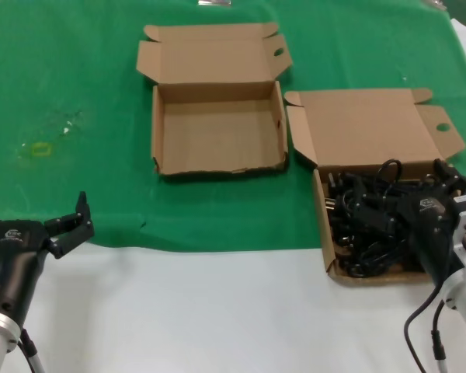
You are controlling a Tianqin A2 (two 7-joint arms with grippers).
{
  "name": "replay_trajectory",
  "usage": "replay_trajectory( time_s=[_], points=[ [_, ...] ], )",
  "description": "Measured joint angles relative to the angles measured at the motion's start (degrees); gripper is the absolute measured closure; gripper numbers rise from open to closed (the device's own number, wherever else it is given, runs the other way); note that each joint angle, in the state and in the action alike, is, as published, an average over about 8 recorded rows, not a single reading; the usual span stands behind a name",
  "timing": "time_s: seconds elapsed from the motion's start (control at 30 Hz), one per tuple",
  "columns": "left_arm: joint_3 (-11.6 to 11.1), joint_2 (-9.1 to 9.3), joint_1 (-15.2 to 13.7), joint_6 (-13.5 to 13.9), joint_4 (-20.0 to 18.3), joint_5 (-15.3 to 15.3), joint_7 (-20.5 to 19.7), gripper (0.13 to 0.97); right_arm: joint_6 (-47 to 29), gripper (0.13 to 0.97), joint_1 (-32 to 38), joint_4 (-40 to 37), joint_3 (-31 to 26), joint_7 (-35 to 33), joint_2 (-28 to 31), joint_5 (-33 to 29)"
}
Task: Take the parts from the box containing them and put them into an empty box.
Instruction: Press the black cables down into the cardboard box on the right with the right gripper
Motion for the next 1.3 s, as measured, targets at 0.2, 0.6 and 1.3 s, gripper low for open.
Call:
replay_trajectory(
  time_s=[0.2,0.6,1.3],
  points=[
    [0.0,0.0,0.0,0.0,0.0,0.0,0.0,0.132,0.0,0.129,0.0,0.0,0.0,0.0,0.0,0.0],
    [0.0,0.0,0.0,0.0,0.0,0.0,0.0,0.132,0.0,0.129,0.0,0.0,0.0,0.0,0.0,0.0],
    [0.0,0.0,0.0,0.0,0.0,0.0,0.0,0.233,0.0,0.129,0.1,0.0,0.0,0.0,0.0,0.0]
  ],
)
